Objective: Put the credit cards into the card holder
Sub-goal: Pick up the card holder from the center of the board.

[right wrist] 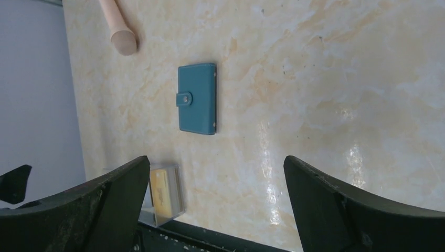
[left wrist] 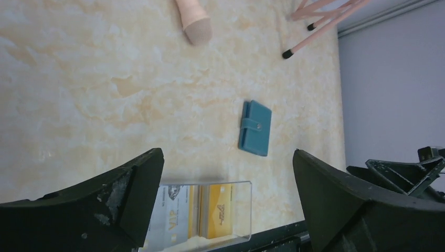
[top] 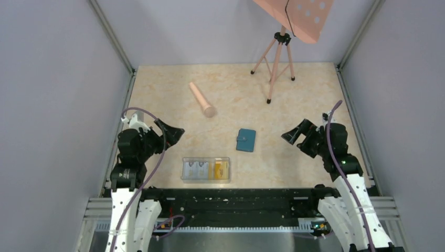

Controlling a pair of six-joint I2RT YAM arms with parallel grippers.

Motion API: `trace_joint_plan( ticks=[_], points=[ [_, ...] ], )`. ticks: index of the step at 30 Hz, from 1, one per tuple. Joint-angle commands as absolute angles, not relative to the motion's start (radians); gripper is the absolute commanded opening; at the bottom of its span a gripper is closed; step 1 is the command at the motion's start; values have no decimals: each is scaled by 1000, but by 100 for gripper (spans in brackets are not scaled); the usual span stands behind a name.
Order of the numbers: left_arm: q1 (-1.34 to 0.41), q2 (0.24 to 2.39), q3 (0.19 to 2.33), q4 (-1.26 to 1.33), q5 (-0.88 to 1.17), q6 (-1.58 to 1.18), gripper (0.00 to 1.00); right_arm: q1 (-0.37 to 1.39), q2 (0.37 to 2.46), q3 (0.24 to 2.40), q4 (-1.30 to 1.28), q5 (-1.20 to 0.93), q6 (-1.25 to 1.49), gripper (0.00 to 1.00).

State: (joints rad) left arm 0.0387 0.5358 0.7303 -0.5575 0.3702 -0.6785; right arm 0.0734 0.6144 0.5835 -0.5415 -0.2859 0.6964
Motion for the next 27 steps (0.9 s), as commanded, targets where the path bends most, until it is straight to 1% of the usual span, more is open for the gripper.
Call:
trace_joint_plan(
  ticks=[1,6,11,14,17,19,21,23,27],
  points=[
    [42,550,630,-513,402,-685,99,65,692,606,-561,-367,658,99],
    [40,657,571,-499,524,-694,99,65,773,586,-529,-434,666,99],
    [6,762,440,-285,592,-814,99,66,781,499,-420,-465,753,99],
    [-124,848,442,-201,535,-863,99,73,798,430,-312,-497,834,98],
    [-289,987,504,-136,437,-883,98,118,860,375,-189,-488,911,98],
    [-377,1115,576,-97,421,-888,96,170,939,373,-145,-465,932,98],
    [-433,1287,682,-95,427,-880,92,223,1036,403,-116,-449,937,97],
    [-476,1412,776,-111,418,-858,89,263,1142,431,-72,-455,946,97],
    [-524,1603,925,-152,406,-833,86,293,1332,490,27,-468,962,94]
  ],
)
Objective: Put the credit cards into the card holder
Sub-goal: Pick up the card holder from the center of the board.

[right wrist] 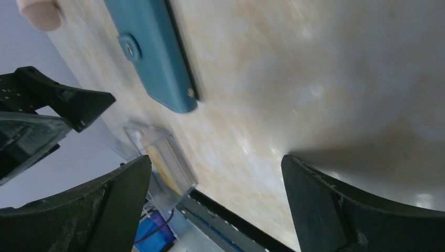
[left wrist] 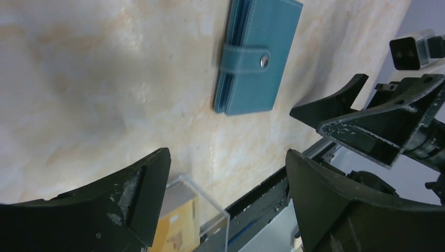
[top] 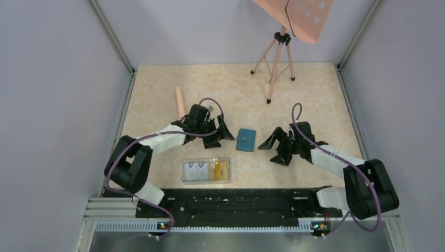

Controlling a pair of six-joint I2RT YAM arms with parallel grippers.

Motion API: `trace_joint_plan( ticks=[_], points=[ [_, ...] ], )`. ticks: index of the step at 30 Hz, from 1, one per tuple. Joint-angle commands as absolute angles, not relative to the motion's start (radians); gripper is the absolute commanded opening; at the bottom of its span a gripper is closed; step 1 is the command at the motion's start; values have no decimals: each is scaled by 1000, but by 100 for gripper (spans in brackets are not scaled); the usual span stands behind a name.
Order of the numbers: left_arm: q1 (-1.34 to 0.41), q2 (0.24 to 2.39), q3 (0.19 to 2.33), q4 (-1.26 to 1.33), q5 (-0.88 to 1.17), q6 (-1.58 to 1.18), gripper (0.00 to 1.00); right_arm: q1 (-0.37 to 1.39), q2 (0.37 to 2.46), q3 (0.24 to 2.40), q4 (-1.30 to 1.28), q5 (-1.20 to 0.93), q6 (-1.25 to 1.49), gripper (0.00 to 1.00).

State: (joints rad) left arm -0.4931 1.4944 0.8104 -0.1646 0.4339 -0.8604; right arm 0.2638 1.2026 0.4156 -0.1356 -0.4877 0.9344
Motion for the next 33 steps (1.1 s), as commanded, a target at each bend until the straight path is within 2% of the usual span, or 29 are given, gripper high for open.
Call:
trace_joint_plan(
  ticks=[1,10,13,14,16,18,21,25,29,33],
  points=[
    [-528,1646,955,-159,406,-828,85,294,1371,501,54,-468,970,93],
    [-544,1898,1132,-148,456,-817,71,326,1724,576,327,-541,1061,75],
    [-560,1947,1165,-127,483,-834,63,357,1825,585,457,-582,1108,58],
    [-565,1955,1172,-127,487,-836,56,366,1852,582,504,-595,1124,51],
    [-574,1958,1177,-130,488,-843,42,375,1887,569,575,-608,1151,34],
    [-584,1937,1168,-136,477,-844,38,376,1892,545,622,-618,1170,15],
    [-595,1875,1134,-142,439,-842,38,376,1842,509,633,-617,1171,0],
    [-605,1766,1095,-200,370,-823,46,378,1680,497,521,-607,1117,0],
    [-634,1613,1058,-298,271,-782,63,388,1451,536,231,-555,1008,0],
    [-667,1424,966,-296,298,-790,70,422,1207,555,28,-517,946,0]
  ],
)
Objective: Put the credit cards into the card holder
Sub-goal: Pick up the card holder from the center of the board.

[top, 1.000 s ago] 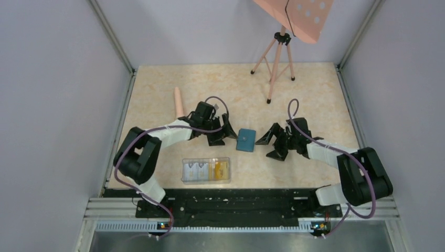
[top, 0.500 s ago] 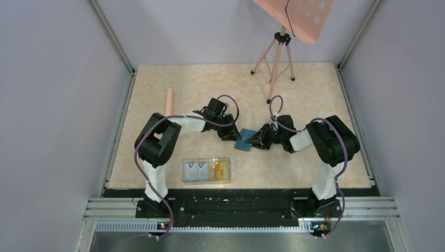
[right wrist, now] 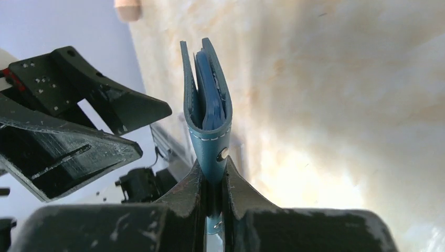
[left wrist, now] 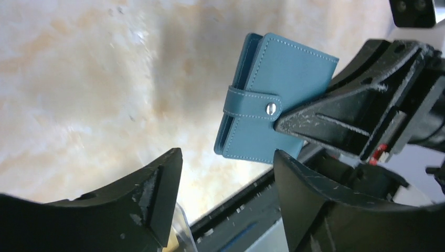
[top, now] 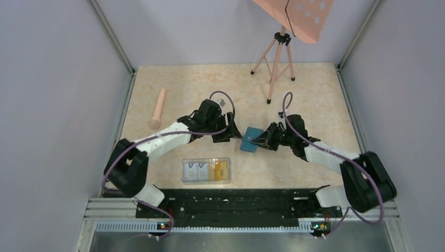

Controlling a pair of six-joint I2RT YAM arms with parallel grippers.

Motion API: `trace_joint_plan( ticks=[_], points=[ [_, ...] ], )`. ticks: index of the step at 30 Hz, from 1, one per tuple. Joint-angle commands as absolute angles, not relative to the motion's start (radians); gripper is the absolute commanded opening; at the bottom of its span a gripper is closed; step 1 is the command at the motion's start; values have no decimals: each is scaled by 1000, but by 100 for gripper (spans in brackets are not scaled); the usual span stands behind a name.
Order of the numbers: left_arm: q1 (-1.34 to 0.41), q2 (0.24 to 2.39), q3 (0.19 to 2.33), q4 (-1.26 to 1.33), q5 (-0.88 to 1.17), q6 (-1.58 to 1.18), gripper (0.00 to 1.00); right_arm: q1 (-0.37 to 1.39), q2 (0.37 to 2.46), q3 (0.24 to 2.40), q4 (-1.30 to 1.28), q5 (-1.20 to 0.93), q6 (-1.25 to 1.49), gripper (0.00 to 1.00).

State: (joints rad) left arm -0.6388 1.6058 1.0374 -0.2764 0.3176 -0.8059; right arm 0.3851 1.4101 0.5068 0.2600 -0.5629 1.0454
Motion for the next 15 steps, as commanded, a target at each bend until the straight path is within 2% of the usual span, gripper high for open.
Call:
trace_joint_plan(
  ticks=[1,9,15],
  points=[
    [-670,1382,930,-272,325,-803,72,429,1151,546,7,-520,944,0],
    [-695,1097,611,204,624,-1039,85,434,679,398,-95,-590,1043,0],
    [-775,1045,581,271,658,-1063,89,435,459,352,-157,-649,1133,0]
  ],
)
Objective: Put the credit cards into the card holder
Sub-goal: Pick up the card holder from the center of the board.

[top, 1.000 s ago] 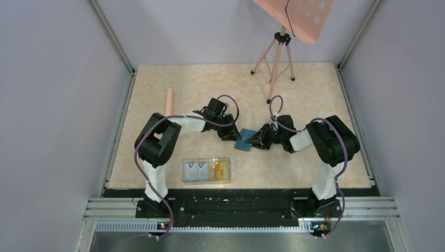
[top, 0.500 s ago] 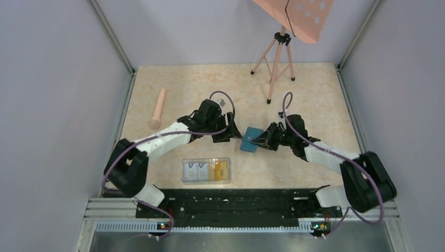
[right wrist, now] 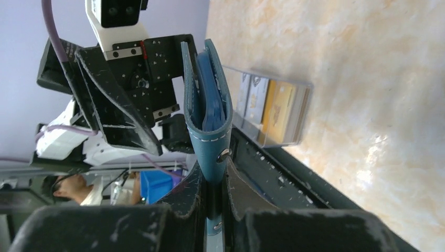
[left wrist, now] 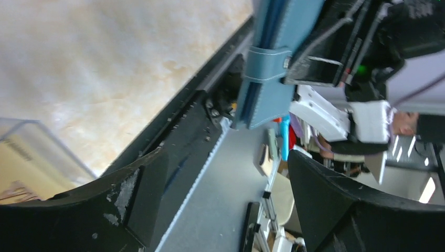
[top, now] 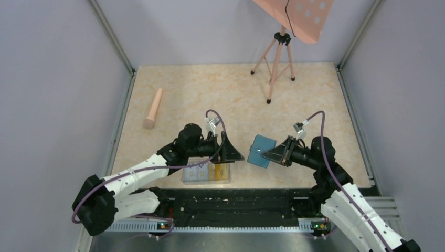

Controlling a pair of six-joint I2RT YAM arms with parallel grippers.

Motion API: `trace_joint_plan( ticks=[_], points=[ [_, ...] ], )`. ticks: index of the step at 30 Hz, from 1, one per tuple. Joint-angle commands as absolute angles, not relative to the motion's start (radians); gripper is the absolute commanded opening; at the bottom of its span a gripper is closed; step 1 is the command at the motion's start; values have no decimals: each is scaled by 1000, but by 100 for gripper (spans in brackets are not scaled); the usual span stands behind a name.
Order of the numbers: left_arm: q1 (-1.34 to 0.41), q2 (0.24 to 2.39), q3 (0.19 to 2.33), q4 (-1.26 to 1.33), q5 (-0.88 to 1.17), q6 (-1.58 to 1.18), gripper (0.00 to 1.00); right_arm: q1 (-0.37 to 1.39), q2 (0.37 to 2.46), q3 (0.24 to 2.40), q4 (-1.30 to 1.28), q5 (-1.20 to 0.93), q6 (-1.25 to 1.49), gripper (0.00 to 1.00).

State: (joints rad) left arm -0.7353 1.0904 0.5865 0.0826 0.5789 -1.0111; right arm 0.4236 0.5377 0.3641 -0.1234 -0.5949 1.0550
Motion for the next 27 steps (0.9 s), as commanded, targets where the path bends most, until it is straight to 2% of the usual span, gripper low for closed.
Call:
trace_joint_plan(
  ticks=[1,11,16,19,20,21,22,23,25,26,27],
  points=[
    [-787,1048,573,309,669,-1076,89,434,442,347,-155,-657,1148,0],
    [-909,1187,623,397,615,-1120,84,434,391,331,-134,-710,1206,0],
    [-943,1260,657,440,607,-1138,69,434,381,329,-131,-721,1217,0],
    [-955,1289,660,507,607,-1166,50,435,380,327,-141,-729,1215,0],
    [-958,1297,658,532,610,-1175,37,435,378,326,-147,-729,1214,0],
    [-960,1304,659,552,617,-1183,16,434,373,325,-155,-724,1209,0],
    [-961,1308,658,558,619,-1188,1,434,370,326,-166,-721,1201,0],
    [-963,1307,658,551,615,-1190,0,434,366,328,-178,-715,1193,2],
    [-966,1284,641,523,595,-1186,0,435,361,337,-209,-701,1171,15],
    [-966,1265,630,503,580,-1176,0,435,360,345,-231,-689,1157,30],
    [-965,1242,618,470,561,-1168,0,434,360,358,-260,-680,1140,41]
  ],
)
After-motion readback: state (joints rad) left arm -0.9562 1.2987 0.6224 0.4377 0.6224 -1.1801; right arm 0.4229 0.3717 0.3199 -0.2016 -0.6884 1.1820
